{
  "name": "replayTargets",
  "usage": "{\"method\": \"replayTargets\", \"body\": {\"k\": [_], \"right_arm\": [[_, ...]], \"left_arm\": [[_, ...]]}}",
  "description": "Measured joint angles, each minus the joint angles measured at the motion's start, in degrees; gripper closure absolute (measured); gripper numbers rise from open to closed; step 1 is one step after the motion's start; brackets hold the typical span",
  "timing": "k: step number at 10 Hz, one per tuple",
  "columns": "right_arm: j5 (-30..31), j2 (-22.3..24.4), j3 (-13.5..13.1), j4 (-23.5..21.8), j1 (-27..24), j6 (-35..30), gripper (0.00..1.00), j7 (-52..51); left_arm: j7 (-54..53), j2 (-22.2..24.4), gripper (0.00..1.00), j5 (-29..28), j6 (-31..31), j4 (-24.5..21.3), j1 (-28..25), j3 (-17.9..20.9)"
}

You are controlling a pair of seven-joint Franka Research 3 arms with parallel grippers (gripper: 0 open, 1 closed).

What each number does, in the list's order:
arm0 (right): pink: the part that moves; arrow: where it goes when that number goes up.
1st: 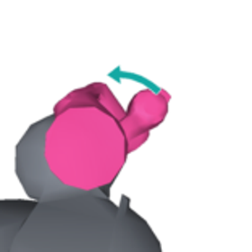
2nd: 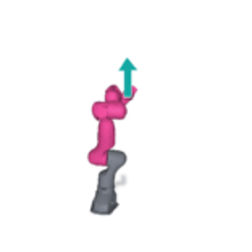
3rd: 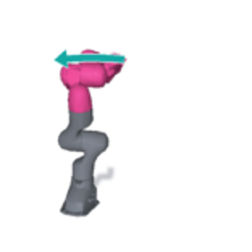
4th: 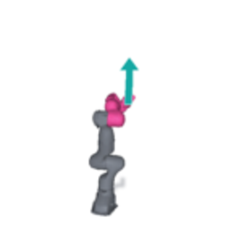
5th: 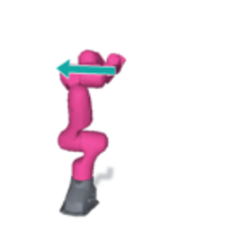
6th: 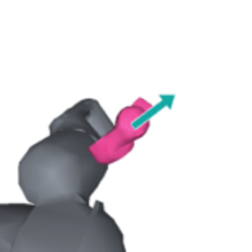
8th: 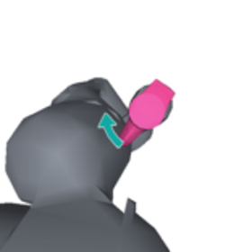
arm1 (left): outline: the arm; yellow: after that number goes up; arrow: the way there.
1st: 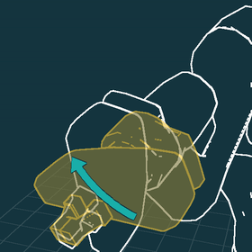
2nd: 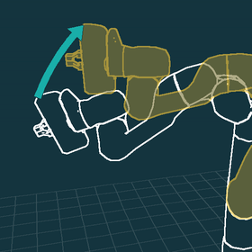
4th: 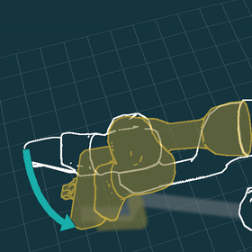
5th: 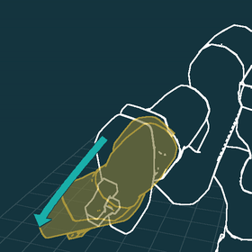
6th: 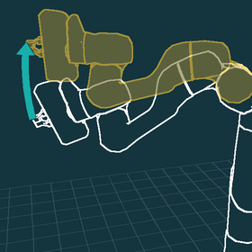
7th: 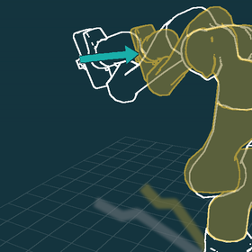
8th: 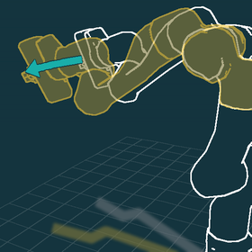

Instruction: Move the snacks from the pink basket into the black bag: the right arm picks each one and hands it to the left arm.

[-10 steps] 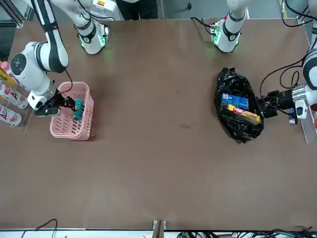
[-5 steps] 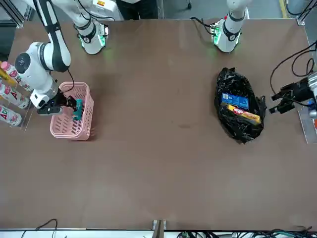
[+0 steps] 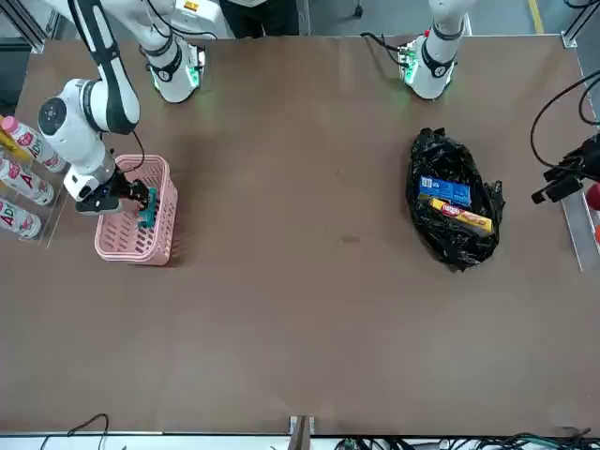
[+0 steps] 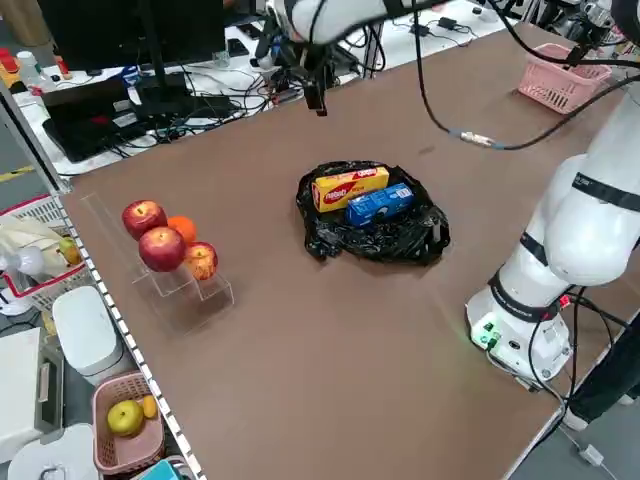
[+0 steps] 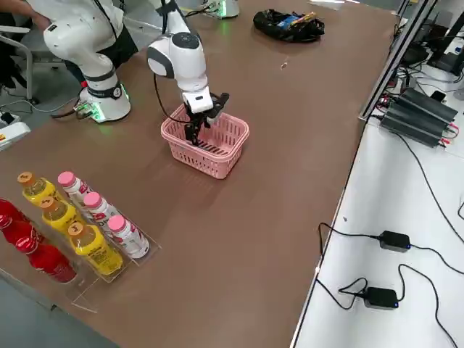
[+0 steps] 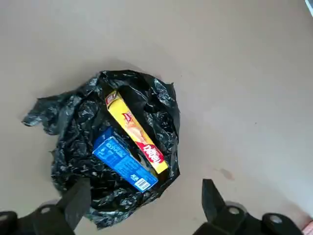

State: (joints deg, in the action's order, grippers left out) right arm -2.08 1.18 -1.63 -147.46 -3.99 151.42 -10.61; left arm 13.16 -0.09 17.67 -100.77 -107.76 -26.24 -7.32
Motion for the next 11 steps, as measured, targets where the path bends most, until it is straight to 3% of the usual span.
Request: {"method": "replayTargets", "body": {"k": [3, 7, 9, 11], "right_arm": [[0.0, -2.4, 0.1, -1.0, 0.0, 3.4, 0.00, 0.0], [-0.2, -6.4, 0.3, -1.0, 0.0, 6.6, 0.00, 0.0], [-0.2, -6.8, 0.5, -1.0, 0.0, 7.2, 0.00, 0.0], [-0.2, -7.6, 0.7, -1.1, 0.0, 8.6, 0.00, 0.0]], "left_arm": [[0.3, -2.0, 0.00, -10.4, 7.5, 9.9, 7.5, 0.0], [0.4, -2.7, 0.00, -11.9, 11.8, 17.4, 13.6, 0.3], [-0.2, -2.6, 0.00, -12.0, 16.0, 21.4, 14.0, 0.2], [-1.5, -2.4, 0.00, -13.3, 17.0, 22.5, 14.8, -0.6]]}}
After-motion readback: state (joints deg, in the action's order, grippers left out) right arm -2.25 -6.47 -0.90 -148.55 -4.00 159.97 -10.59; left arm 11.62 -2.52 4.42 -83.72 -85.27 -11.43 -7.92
